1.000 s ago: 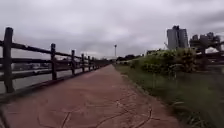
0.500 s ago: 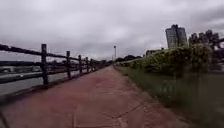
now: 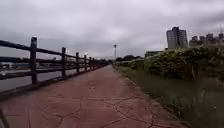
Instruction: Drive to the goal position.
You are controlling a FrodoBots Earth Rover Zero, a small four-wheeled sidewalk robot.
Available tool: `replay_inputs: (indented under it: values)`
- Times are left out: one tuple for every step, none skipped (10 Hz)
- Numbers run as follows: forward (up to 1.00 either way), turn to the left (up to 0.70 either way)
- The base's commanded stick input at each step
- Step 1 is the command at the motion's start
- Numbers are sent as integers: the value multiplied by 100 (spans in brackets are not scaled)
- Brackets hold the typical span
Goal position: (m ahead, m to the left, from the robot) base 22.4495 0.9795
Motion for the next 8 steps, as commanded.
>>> replay_inputs:
  values:
    - [100,38]
    - [100,2]
    - [100,0]
    - [100,0]
    - [100,0]
    - [100,0]
    - [100,0]
    - [100,0]
